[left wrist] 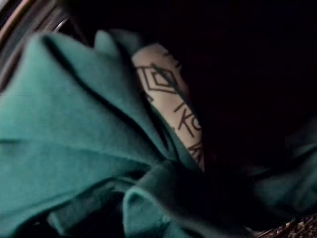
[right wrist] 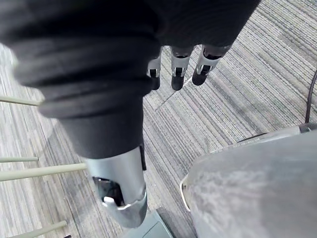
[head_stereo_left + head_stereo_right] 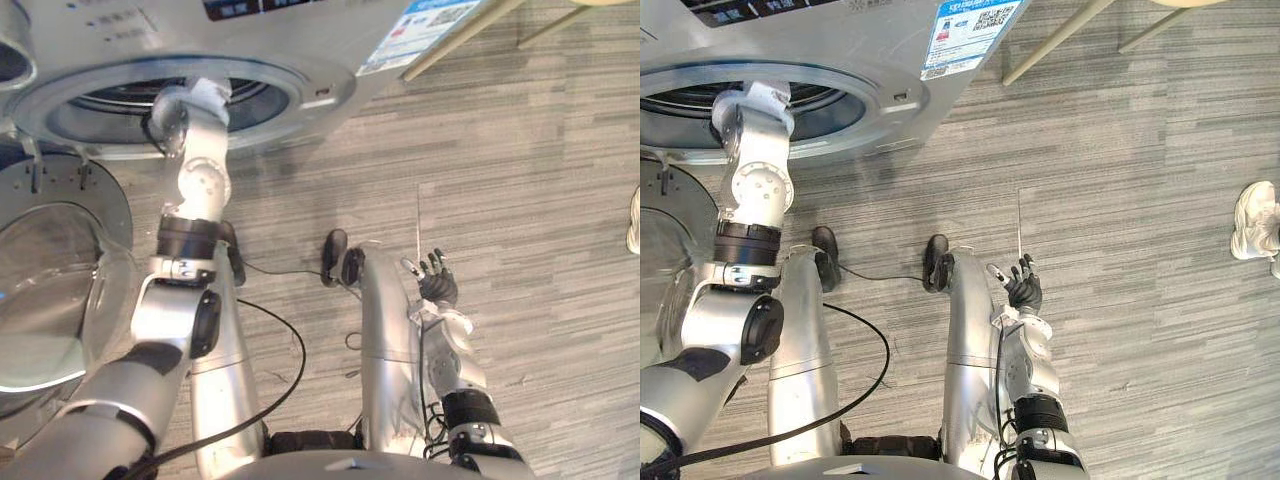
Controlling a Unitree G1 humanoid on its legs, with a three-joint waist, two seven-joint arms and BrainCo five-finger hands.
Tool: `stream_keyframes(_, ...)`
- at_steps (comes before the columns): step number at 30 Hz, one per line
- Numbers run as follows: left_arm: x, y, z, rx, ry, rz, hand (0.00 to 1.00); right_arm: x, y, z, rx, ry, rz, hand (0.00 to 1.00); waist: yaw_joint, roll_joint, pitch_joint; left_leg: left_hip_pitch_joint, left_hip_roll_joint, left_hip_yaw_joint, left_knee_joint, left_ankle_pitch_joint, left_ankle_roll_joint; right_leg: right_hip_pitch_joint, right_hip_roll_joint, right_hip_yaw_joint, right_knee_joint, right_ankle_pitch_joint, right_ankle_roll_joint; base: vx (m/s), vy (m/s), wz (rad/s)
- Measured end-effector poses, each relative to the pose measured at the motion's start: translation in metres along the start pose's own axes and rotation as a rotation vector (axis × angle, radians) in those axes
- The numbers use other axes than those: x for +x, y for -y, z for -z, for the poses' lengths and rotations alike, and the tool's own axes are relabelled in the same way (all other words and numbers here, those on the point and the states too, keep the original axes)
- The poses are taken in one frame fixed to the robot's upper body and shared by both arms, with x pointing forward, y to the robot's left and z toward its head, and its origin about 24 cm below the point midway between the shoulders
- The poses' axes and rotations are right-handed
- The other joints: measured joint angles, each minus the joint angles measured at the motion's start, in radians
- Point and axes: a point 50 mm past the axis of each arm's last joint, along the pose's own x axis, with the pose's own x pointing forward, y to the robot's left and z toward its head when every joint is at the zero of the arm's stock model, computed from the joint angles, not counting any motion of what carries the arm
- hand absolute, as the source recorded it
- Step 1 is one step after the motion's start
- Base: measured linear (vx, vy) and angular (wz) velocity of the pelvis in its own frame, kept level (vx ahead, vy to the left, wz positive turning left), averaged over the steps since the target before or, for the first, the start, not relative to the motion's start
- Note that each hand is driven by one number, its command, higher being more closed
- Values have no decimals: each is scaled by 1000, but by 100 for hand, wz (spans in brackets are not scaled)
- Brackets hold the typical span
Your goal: Pick up the laundry basket with both hands and put the clothes into the washing machine.
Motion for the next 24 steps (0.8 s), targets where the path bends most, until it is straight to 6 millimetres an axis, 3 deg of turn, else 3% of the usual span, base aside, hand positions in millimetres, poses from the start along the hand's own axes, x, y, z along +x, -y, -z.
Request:
stream_keyframes(6,7,-7,21,-25,-104,-76,100,-3,-8,-1,67,19,-13,0,-17,-11,0,-32,27,15,25,-16,4,-41,27,22,-1,17,5,2,21,-20)
stream_keyframes(12,23,-1,-3,-29,-54,-74,100,-9,1,5,92,10,21,0,-25,-24,-1,-71,59,32,56,-31,10,-88,54,47,-2,32,17,-6,41,-24)
stream_keyframes(13,25,0,-9,-26,-37,-68,0,-13,7,9,90,-2,39,0,-29,-24,-1,-78,58,34,58,-31,10,-94,54,49,-2,33,20,-2,50,-9)
stream_keyframes(18,33,5,-25,54,14,-73,0,-26,21,26,90,-56,92,0,-44,-24,-1,-90,58,34,70,-35,17,-102,53,49,4,38,16,2,16,-1)
stream_keyframes(24,41,12,-44,81,64,-94,0,-29,23,28,89,-59,100,0,-45,-25,-1,-105,58,33,71,-34,15,-119,50,49,7,38,15,0,0,0)
